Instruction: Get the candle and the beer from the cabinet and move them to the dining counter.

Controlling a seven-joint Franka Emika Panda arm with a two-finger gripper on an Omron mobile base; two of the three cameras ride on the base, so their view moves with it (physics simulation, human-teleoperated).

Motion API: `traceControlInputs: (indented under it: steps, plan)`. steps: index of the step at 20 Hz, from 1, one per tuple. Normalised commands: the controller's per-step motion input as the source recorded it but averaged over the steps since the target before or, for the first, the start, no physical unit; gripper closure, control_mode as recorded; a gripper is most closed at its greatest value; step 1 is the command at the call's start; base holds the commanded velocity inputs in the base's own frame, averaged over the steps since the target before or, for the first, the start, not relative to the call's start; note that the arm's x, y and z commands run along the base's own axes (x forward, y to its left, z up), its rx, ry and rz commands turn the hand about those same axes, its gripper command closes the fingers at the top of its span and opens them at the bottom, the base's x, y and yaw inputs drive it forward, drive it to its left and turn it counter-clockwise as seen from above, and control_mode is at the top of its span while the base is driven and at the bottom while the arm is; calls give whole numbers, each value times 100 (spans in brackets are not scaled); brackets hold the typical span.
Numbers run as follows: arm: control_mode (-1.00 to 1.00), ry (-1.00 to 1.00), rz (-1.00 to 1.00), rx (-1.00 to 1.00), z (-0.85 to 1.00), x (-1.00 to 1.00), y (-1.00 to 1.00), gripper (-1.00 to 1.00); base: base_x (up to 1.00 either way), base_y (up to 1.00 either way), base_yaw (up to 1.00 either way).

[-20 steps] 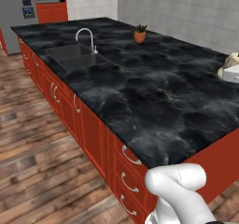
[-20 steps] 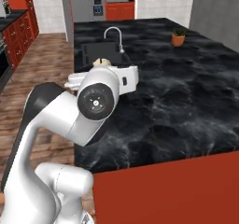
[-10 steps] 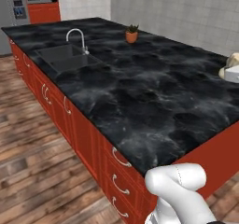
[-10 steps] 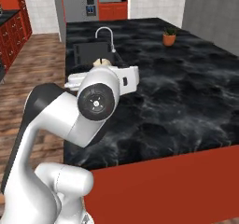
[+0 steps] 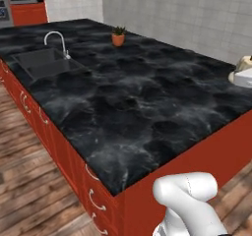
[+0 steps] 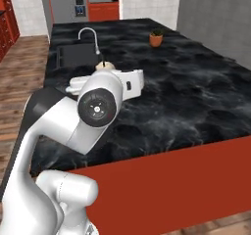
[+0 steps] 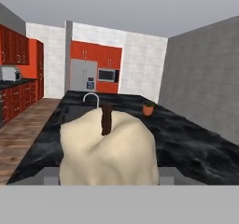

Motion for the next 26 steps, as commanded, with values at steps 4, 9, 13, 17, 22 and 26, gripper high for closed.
traceControlInputs:
  steps: [4,9,13,17,22,26]
  plan:
    - [100,0,0,0,0,0,0,100,22,-100,-8]
    - [100,0,0,0,0,0,0,100,48,-100,0]
    - [100,0,0,0,0,0,0,100,47,-100,0]
    - [100,0,0,0,0,0,0,100,46,-100,0]
    - [100,0,0,0,0,0,0,100,52,-97,4]
    - [100,0,0,0,0,0,0,100,53,-96,7]
